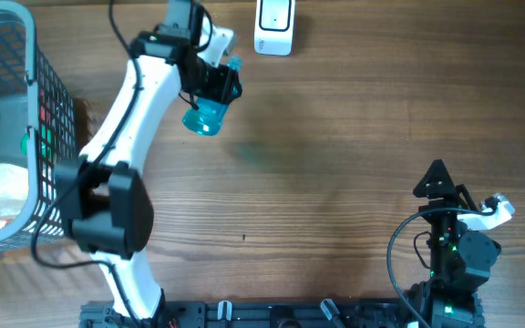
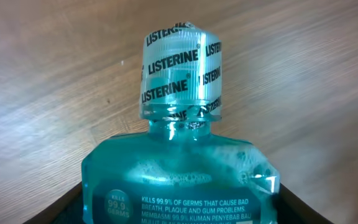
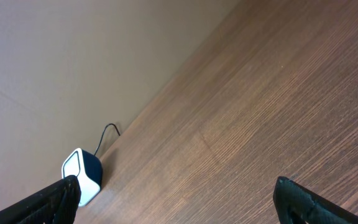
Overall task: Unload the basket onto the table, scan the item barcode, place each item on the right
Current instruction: 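Lift the Listerine bottle out and carry it toward the scanner, then release the Listerine bottle onto the table near the scanner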
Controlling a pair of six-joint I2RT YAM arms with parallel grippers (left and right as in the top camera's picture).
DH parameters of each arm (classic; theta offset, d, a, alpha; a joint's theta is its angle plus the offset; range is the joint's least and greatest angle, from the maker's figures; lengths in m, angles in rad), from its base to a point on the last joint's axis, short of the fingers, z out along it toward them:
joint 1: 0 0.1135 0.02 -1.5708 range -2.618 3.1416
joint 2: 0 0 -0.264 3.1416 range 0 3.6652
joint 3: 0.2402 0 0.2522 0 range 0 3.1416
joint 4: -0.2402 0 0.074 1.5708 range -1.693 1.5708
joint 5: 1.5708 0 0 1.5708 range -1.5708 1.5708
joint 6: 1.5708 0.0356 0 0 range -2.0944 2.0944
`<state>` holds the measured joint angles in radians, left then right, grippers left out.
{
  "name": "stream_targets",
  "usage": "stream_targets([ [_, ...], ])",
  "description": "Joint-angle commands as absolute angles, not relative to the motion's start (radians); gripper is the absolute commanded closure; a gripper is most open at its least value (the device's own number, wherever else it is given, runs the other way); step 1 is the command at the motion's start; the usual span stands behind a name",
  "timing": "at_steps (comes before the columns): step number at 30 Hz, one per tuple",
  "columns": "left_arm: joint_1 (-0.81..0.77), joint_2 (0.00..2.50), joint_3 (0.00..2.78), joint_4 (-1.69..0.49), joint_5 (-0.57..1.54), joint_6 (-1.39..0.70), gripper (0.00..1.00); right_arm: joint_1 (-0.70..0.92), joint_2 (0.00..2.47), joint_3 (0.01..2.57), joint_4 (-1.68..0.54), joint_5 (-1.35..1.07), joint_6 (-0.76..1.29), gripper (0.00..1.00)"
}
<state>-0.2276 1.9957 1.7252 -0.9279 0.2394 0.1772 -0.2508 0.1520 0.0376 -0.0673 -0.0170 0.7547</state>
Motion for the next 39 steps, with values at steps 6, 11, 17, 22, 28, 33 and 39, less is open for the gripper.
stream_targets([
  [6,-0.231,2.058,1.554,-0.822,0.230,0.171,0.42,-0.254,0.142,0.037,-0.064,0.002,0.736,0.00],
  [11,-0.231,2.058,1.451,-0.753,0.210,0.171,0.39,-0.253,0.142,0.037,-0.064,0.002,0.736,0.00],
  [17,-0.231,2.058,1.340,-0.657,0.207,0.171,0.39,-0.253,0.142,0.037,-0.064,0.002,0.736,0.00],
  [22,-0.231,2.058,1.317,-0.638,0.204,0.176,0.16,-0.253,0.142,0.037,-0.064,0.002,0.736,0.00],
  [28,-0.231,2.005,1.335,-0.677,0.084,0.159,0.00,-0.254,0.142,0.037,-0.064,0.002,0.736,0.00],
  [33,-0.231,1.823,1.486,-0.857,0.062,0.148,0.00,-0.253,0.142,0.037,-0.064,0.002,0.736,0.00],
  [39,-0.218,1.611,1.843,-1.104,0.057,0.148,0.00,-0.254,0.142,0.037,-0.064,0.002,0.737,0.00],
])
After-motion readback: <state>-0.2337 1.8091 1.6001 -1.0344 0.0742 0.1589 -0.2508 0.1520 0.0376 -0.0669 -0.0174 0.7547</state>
